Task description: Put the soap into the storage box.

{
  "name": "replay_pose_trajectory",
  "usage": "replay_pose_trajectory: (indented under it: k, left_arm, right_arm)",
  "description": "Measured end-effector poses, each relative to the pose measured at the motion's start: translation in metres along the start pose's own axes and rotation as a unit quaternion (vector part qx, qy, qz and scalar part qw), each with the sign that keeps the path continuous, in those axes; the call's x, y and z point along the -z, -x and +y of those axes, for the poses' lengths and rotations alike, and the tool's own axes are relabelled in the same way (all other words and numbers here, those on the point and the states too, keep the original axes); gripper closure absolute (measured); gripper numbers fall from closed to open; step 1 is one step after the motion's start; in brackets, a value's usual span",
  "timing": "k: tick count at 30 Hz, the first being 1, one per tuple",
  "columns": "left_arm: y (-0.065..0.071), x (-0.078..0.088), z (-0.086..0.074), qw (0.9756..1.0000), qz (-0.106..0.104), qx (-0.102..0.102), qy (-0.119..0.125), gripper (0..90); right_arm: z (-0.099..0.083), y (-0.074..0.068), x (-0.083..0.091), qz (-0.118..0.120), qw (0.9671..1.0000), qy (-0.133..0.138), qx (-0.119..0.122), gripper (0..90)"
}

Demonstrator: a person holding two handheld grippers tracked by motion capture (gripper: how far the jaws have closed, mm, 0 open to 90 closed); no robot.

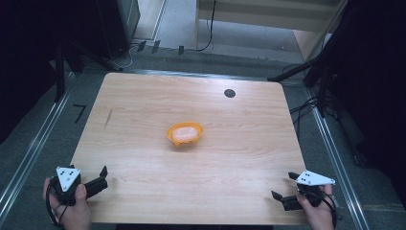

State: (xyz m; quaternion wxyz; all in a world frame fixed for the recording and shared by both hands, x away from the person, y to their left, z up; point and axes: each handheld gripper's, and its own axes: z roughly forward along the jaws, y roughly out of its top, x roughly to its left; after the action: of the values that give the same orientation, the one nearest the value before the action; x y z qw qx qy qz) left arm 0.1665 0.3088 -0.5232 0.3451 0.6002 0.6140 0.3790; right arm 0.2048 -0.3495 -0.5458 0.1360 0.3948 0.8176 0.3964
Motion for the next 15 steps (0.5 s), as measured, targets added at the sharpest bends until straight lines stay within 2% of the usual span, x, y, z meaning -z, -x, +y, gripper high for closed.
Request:
replay_pose_trajectory:
  k: [15]
  left_arm:
    - [0.001, 0.000, 0.000, 1.0000, 0.003, -0.003, -0.001, 0.0]
  right_arm:
    - [-0.021, 0.010, 0.015, -0.015, 0.9994, 0.018, -0.026, 0.0]
